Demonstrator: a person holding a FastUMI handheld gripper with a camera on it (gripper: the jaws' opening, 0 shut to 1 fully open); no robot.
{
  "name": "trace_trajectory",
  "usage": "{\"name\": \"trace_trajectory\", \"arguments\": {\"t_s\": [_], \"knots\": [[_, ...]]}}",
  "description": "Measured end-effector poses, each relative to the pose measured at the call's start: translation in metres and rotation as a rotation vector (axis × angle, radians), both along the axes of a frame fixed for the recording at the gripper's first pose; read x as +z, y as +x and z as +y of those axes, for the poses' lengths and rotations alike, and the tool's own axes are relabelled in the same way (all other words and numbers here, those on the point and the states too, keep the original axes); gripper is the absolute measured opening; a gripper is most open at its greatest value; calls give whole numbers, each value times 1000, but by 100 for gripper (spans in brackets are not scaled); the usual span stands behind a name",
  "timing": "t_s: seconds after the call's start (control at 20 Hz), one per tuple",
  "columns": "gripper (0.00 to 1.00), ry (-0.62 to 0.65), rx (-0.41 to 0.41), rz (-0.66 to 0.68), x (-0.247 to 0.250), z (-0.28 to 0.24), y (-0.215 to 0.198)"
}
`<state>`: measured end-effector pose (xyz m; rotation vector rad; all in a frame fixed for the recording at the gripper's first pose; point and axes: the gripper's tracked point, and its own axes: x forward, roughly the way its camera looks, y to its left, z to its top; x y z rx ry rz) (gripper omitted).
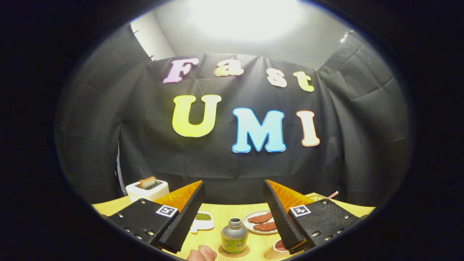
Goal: Take the bottle from table, then pour the juice into the cup, finally place the bottle on the coaster
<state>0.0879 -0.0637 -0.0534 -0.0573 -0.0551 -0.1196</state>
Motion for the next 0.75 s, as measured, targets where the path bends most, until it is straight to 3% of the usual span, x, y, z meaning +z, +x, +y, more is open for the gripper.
{"name": "trace_trajectory", "arguments": {"t_s": [0.2, 0.35, 0.75], "knots": [[97, -15, -24, 11, 57, -16, -26], [97, 18, 17, -19, 86, -13, -37], [97, -15, 27, -3, 78, -36, -51]]}}
